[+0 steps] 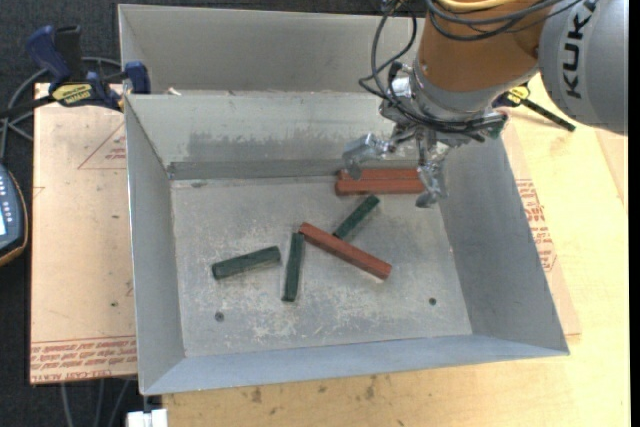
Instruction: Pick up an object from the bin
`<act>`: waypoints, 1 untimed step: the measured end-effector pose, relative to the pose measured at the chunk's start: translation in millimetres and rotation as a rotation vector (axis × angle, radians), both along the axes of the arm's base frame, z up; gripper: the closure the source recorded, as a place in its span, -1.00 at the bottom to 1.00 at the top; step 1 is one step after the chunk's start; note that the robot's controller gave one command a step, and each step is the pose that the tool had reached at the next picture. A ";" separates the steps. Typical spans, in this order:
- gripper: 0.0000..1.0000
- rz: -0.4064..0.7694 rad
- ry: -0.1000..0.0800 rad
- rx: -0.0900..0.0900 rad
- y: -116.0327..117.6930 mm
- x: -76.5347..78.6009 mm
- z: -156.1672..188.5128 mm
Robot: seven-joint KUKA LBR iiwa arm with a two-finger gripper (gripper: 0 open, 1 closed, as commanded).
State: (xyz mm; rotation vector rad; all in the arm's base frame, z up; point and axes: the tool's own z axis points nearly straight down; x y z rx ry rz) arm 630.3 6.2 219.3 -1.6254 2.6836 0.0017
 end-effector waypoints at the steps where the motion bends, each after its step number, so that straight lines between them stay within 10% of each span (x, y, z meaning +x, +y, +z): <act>1: -1.00 0.074 0.010 0.001 34.7 -18.2 -113.2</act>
Offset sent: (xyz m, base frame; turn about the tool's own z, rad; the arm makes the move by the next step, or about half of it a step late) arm -0.0159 0.0316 -0.1078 -0.0707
